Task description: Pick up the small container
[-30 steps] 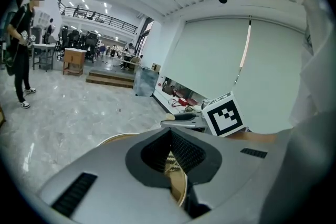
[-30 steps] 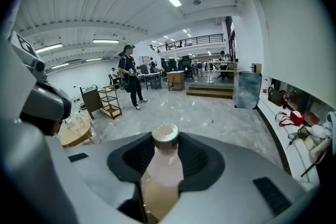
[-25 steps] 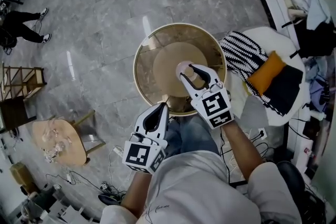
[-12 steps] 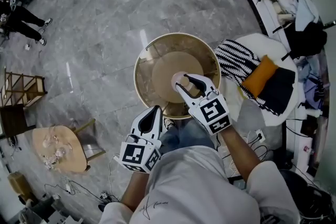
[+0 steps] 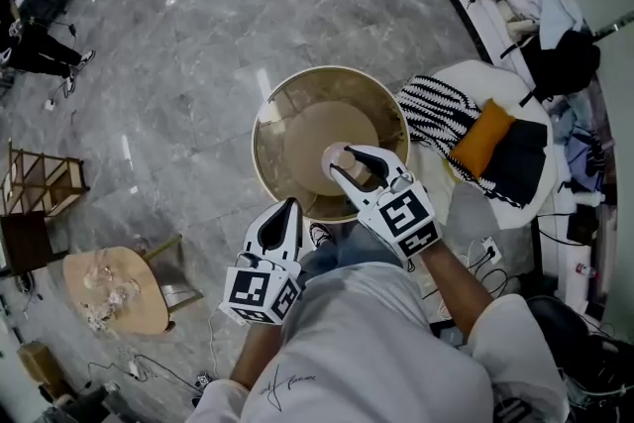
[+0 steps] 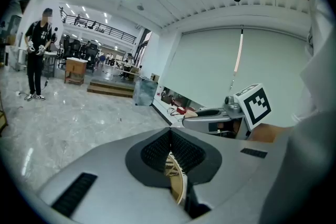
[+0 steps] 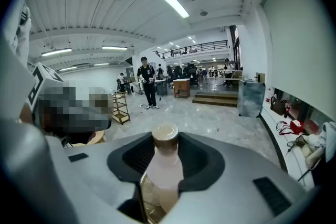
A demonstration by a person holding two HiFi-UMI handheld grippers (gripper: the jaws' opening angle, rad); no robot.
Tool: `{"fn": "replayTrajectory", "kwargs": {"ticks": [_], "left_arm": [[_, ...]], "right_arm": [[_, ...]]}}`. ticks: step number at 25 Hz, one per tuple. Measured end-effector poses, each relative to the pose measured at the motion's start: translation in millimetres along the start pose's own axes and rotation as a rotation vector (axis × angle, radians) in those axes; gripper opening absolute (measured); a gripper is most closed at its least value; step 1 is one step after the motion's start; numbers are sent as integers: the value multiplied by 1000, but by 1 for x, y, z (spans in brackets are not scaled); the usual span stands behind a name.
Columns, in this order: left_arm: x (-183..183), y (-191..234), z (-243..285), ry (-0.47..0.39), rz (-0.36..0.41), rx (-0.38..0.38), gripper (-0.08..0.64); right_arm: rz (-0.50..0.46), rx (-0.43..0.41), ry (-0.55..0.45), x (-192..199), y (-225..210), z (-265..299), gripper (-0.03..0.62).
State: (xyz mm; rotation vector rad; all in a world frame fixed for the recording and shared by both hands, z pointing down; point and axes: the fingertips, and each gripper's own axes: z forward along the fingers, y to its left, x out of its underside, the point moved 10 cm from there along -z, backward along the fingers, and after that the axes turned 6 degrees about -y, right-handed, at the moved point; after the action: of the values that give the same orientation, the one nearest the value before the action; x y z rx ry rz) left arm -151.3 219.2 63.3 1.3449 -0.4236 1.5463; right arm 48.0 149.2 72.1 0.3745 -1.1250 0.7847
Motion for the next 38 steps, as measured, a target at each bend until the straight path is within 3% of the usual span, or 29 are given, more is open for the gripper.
{"fn": "replayTrajectory", "kwargs": {"ticks": [15, 21, 31, 38], "left_arm": [[-10, 1, -44, -45, 32, 21, 17], [-12, -1, -62, -63, 78, 35, 17], [-8, 10, -94, -96, 27, 21, 17], [-6, 6, -104, -100, 49, 47, 17]], "right_arm": [[12, 14, -29, -10, 44, -33, 149], [7, 34, -46, -12, 64, -44, 149], [42, 84, -71, -8, 97, -71, 149], [71, 121, -86, 1, 115, -93, 149]]}}
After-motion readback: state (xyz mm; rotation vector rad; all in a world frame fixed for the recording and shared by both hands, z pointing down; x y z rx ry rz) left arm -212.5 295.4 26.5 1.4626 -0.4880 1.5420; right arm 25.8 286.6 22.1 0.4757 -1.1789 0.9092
